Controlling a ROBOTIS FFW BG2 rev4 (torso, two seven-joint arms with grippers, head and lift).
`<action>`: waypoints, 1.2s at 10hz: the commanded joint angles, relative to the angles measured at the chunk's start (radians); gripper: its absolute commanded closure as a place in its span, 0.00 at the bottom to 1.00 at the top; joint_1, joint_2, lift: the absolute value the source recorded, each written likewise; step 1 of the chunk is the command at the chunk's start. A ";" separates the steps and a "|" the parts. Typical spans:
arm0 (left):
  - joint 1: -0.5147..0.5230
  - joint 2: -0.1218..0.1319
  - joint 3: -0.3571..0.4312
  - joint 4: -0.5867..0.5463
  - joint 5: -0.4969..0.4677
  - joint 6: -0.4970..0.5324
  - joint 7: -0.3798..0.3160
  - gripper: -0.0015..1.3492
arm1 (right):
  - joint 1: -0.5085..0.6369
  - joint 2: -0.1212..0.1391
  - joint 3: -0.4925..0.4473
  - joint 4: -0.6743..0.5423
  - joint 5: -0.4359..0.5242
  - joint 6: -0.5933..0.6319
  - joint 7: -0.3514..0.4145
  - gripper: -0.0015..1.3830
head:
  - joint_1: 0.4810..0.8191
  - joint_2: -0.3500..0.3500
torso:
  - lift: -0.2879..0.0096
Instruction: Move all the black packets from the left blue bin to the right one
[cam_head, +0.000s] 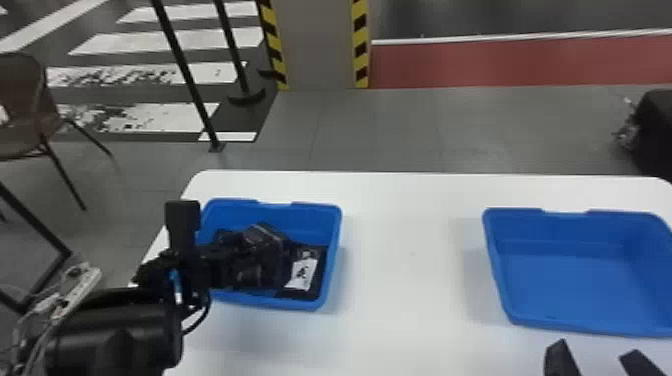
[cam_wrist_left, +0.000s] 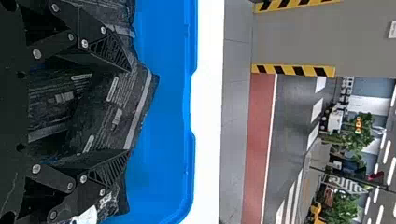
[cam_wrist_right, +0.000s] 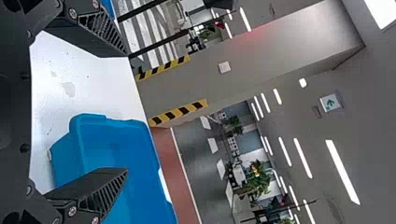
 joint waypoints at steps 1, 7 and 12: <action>-0.042 0.004 -0.009 0.058 -0.018 0.009 -0.001 0.34 | 0.000 0.000 0.001 0.002 -0.004 -0.001 0.000 0.11 | 0.63 0.73 | 0.60; -0.089 0.012 -0.003 0.151 -0.006 0.048 -0.053 0.89 | 0.005 0.000 0.005 0.002 -0.016 -0.001 0.000 0.11 | 0.63 0.71 | 0.60; 0.206 0.003 0.027 -0.428 0.127 0.146 -0.139 0.89 | -0.007 0.000 0.024 -0.032 -0.028 -0.001 0.002 0.11 | 0.63 0.71 | 0.60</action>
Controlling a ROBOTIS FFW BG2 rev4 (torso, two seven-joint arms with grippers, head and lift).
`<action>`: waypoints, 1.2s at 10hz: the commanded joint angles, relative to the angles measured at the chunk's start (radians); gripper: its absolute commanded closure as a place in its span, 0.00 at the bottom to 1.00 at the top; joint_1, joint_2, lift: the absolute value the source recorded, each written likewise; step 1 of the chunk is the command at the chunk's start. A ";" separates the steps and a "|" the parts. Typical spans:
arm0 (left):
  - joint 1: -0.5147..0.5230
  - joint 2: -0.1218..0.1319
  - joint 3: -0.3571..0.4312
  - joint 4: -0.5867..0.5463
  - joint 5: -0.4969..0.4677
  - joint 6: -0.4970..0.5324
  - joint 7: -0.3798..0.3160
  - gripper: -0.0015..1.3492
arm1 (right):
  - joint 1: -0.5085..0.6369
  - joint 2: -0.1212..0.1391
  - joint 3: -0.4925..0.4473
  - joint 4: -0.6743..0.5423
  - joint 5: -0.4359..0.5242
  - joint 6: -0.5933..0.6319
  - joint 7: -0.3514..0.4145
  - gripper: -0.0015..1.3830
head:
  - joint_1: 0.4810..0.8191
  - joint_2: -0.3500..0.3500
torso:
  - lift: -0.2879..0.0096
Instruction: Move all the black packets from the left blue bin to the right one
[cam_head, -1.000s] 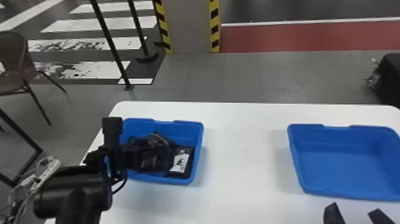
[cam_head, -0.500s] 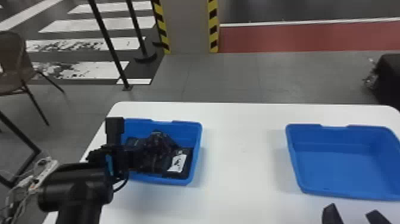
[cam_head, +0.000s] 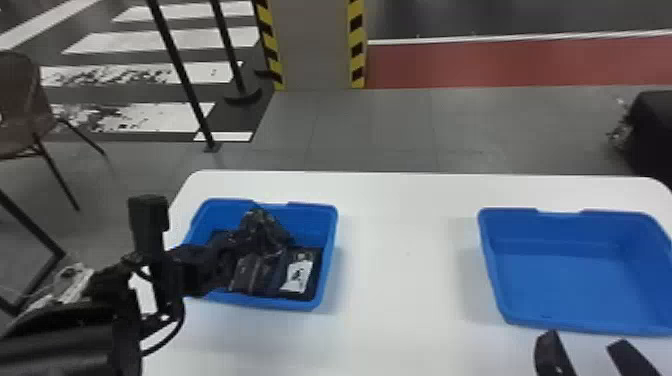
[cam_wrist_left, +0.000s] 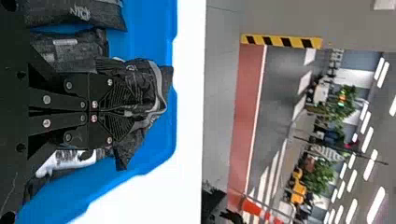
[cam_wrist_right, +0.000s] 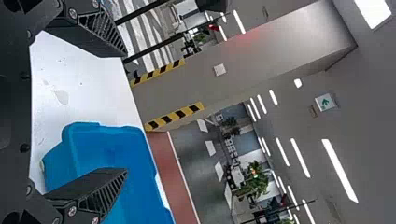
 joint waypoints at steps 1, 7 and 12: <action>0.063 -0.012 -0.007 -0.093 0.044 -0.057 -0.041 0.89 | -0.020 -0.006 0.020 -0.010 -0.031 0.002 0.019 0.11 | 0.63 0.69 | 0.60; 0.051 -0.024 -0.152 0.138 0.144 -0.351 -0.210 0.89 | -0.312 -0.049 0.106 0.149 -0.195 0.177 0.319 0.10 | 0.63 0.61 | 0.60; -0.062 -0.021 -0.266 0.366 0.317 -0.351 -0.276 0.89 | -0.487 -0.037 0.106 0.279 -0.217 0.353 0.475 0.10 | 0.63 0.60 | 0.60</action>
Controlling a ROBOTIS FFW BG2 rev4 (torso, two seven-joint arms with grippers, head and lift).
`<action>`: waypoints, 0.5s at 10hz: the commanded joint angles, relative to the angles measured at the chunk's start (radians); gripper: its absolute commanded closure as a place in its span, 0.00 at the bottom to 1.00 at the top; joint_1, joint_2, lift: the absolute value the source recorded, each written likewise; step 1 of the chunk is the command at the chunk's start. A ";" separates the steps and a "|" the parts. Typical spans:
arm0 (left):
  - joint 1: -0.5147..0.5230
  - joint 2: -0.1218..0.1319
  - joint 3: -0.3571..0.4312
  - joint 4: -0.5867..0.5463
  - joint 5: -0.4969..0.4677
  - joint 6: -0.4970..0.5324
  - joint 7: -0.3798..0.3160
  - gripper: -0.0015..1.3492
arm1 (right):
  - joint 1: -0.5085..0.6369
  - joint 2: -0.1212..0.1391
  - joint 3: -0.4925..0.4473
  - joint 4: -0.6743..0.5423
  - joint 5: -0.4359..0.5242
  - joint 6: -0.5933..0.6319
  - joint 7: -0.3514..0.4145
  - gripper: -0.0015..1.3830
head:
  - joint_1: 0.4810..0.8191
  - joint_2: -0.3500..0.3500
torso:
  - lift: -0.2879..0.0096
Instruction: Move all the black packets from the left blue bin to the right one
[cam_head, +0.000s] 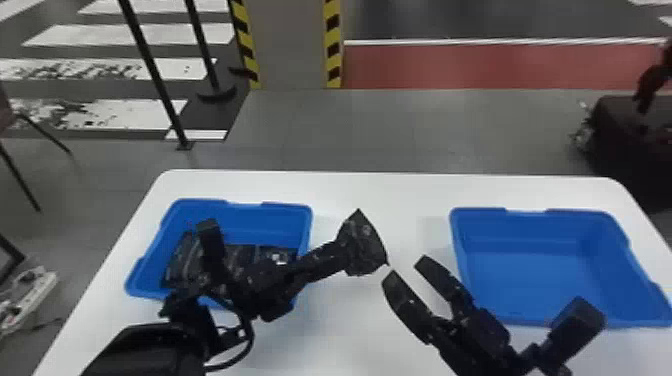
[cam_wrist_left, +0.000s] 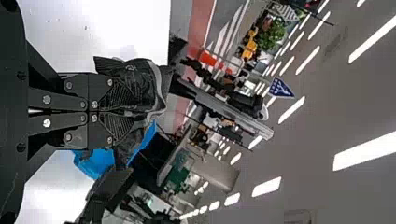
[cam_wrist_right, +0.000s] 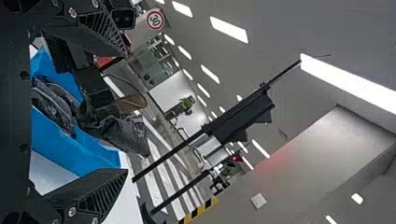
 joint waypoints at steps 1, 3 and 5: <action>-0.003 -0.001 -0.023 0.015 0.028 0.017 -0.003 0.89 | -0.030 0.001 -0.003 0.022 0.002 0.001 -0.001 0.10 | 0.63 0.58 | 0.60; -0.008 -0.003 -0.043 0.015 0.043 0.022 -0.006 0.89 | -0.062 0.000 -0.006 0.059 0.008 -0.004 -0.002 0.10 | 0.63 0.54 | 0.60; -0.023 -0.005 -0.066 0.015 0.059 0.035 -0.007 0.89 | -0.111 0.004 -0.006 0.123 0.020 -0.011 -0.004 0.10 | 0.63 0.51 | 0.60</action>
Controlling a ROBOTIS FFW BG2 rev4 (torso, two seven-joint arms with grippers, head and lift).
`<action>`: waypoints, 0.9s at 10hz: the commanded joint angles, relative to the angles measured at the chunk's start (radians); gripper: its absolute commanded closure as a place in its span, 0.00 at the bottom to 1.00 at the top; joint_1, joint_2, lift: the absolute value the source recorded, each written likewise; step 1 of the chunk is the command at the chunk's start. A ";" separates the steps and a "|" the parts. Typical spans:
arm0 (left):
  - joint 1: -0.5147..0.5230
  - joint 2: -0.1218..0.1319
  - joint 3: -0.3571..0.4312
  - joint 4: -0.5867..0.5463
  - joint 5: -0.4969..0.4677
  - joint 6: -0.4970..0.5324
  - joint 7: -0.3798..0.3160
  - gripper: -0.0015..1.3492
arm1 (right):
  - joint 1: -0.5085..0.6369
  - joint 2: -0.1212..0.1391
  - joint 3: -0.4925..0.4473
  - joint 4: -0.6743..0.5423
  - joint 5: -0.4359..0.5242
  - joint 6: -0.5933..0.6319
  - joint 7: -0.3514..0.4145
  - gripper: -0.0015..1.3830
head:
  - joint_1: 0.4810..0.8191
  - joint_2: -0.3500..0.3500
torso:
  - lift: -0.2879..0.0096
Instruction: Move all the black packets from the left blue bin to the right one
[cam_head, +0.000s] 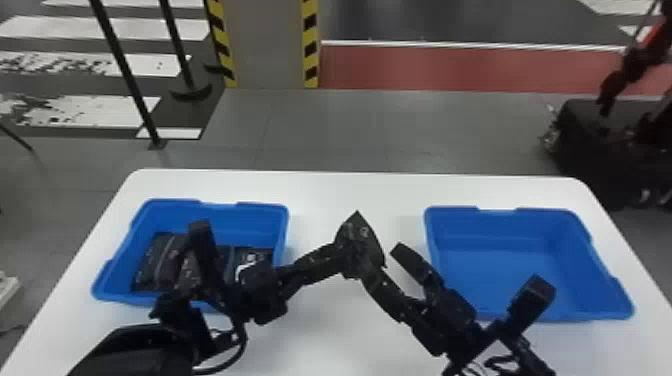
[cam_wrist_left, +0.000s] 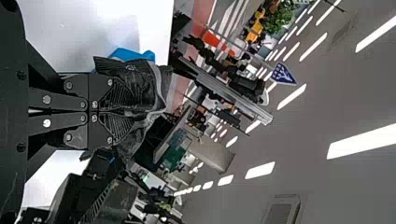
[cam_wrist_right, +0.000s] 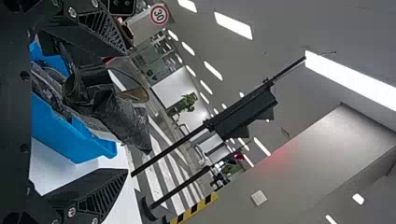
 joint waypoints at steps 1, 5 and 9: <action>-0.008 -0.003 -0.013 0.000 0.003 0.009 0.000 0.89 | -0.045 0.001 0.000 0.048 0.008 -0.015 0.000 0.10 | 0.63 0.51 | 0.60; -0.006 -0.007 -0.016 0.007 0.001 0.023 0.002 0.89 | -0.037 0.000 0.000 0.040 0.003 -0.027 -0.034 0.93 | 0.63 0.47 | 0.60; -0.006 -0.012 -0.015 0.010 0.006 0.009 0.011 0.89 | -0.023 0.006 0.002 0.033 0.003 -0.029 -0.020 0.92 | 0.63 0.47 | 0.60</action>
